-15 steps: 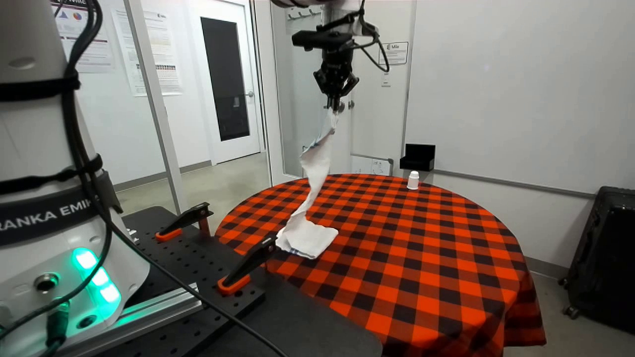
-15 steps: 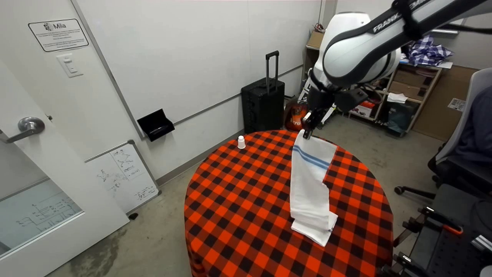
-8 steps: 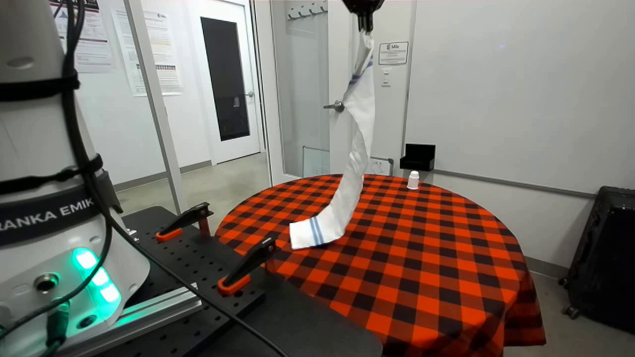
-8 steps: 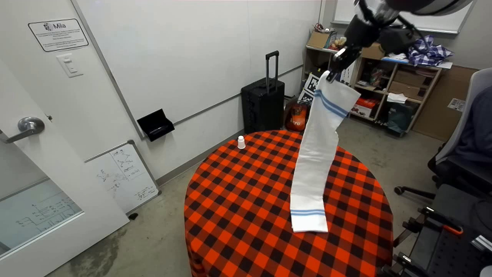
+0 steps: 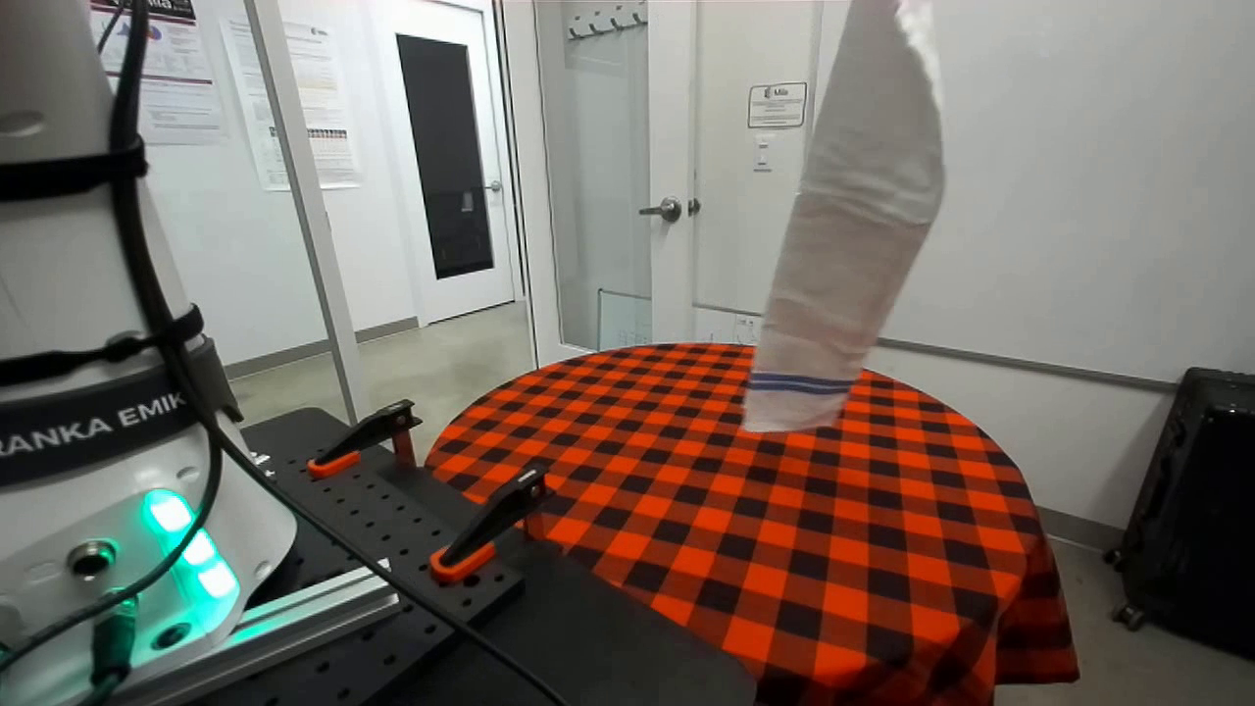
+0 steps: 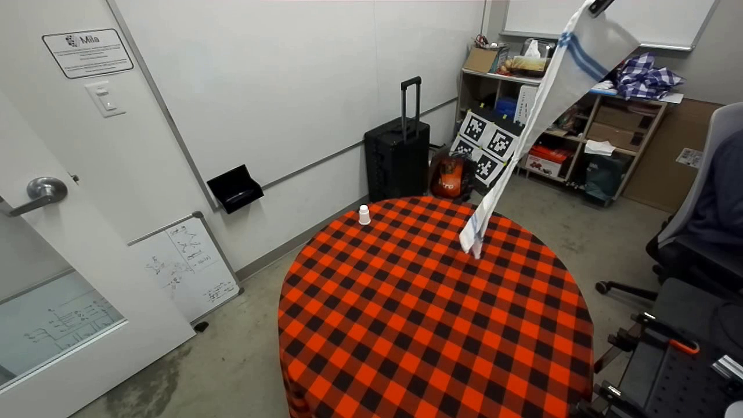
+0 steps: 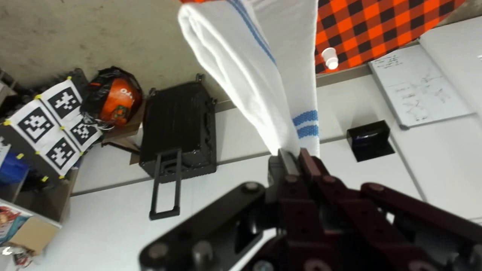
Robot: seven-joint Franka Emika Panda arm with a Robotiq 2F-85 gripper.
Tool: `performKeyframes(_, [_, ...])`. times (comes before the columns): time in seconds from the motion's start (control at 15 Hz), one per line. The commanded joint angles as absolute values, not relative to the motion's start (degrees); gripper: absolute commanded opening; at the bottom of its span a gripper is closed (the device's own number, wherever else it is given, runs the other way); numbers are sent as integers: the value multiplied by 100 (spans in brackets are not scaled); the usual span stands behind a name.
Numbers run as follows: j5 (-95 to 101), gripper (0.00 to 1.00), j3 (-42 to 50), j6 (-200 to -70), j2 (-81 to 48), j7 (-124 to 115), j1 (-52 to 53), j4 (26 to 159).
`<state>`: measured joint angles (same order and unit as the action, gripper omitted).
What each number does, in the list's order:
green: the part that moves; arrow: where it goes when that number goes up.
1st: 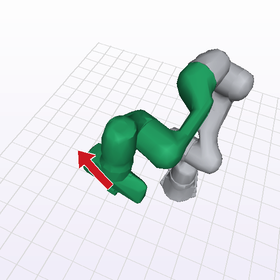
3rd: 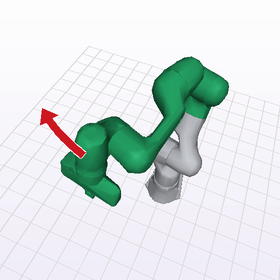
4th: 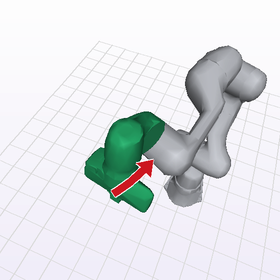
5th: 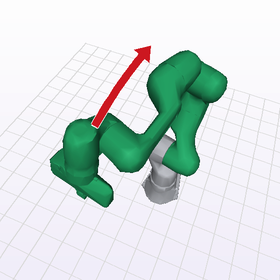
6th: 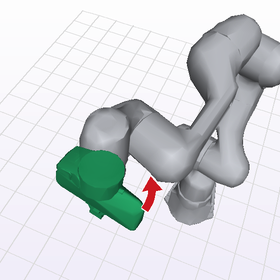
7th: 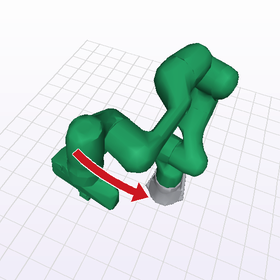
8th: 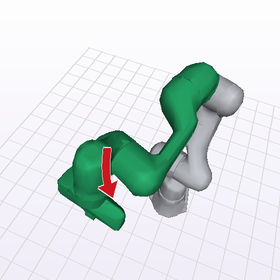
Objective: Unfold the cloth on the table once
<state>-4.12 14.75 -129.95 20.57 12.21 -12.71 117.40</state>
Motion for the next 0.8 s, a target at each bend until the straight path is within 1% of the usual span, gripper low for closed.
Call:
performKeyframes(0.0, [-259, 1, 1771, -12515, 1827, 1115, -1425, 10858])
performKeyframes(0.33, [-613, 1, 2020, -12295, 1529, 625, -1466, 10175])
performKeyframes(0.73, [-913, 1, 1998, -12085, 1314, 140, -1449, 9872])
